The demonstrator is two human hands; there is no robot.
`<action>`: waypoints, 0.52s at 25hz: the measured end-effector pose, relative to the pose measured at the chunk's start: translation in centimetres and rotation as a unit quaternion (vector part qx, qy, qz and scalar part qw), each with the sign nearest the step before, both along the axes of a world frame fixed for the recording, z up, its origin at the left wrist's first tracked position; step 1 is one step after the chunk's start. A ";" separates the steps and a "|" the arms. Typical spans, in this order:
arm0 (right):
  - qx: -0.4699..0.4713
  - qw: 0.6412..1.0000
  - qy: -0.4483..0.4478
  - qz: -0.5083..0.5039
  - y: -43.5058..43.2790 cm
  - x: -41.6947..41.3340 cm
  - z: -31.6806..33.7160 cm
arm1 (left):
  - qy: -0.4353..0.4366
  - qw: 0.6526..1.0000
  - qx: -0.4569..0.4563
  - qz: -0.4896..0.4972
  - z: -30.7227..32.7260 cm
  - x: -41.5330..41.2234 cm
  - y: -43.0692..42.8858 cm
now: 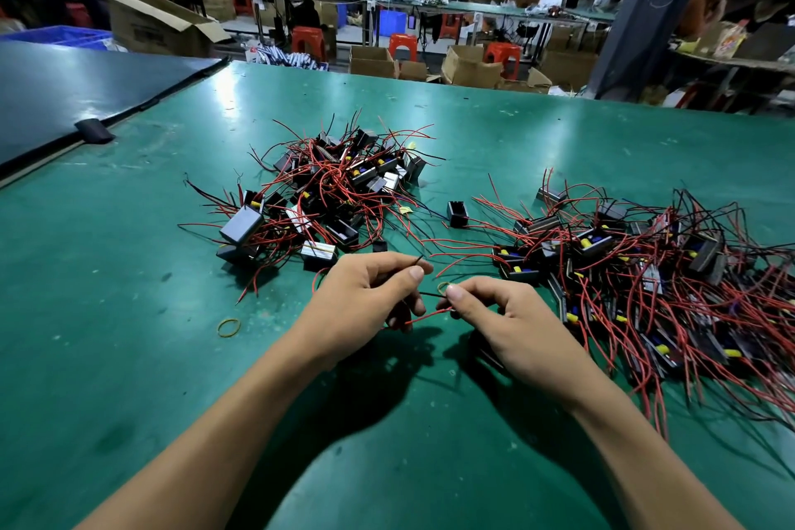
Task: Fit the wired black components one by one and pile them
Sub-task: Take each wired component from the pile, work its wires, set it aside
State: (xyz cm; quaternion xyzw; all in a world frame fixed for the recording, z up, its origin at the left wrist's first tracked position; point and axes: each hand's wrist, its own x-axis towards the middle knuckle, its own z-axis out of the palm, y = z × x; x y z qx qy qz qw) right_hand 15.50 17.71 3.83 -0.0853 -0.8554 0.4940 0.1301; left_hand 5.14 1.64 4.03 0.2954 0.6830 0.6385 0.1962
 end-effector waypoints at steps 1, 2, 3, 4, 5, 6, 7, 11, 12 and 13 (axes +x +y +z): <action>-0.011 1.000 0.004 -0.008 -0.1 0.0 0.0 | -0.002 1.000 0.004 0.002 0.0 0.0 0.0; -0.022 1.000 0.007 -0.018 -0.2 0.0 -0.1 | -0.001 1.000 0.006 0.004 0.0 0.0 0.0; -0.030 0.999 0.011 -0.029 -0.3 -0.1 -0.1 | -0.001 1.000 0.009 0.005 0.0 0.0 0.0; -0.034 0.998 0.015 -0.042 -0.4 -0.1 -0.2 | 0.001 1.000 0.010 0.007 0.0 0.1 0.0; -0.036 0.998 0.020 -0.054 -0.6 -0.2 -0.3 | 0.010 1.000 0.008 0.011 -0.1 0.1 0.0; -0.041 0.997 0.026 -0.065 -0.7 -0.3 -0.5 | 0.028 0.999 0.002 0.018 -0.3 0.1 0.0; -0.047 0.996 0.032 -0.071 -0.8 -0.3 -0.5 | 0.048 0.998 -0.004 0.029 -0.4 0.1 0.0; -0.069 0.995 0.048 -0.063 -1.1 -0.3 -0.6 | 0.047 0.996 -0.001 0.075 -0.9 0.1 0.4; -0.076 0.994 0.051 -0.064 -1.1 -0.4 -0.6 | 0.037 0.997 0.002 0.071 -1.0 0.2 0.6; -0.085 0.993 0.051 -0.065 -1.1 -0.5 -0.6 | 0.030 0.998 0.004 0.062 -1.0 0.3 0.7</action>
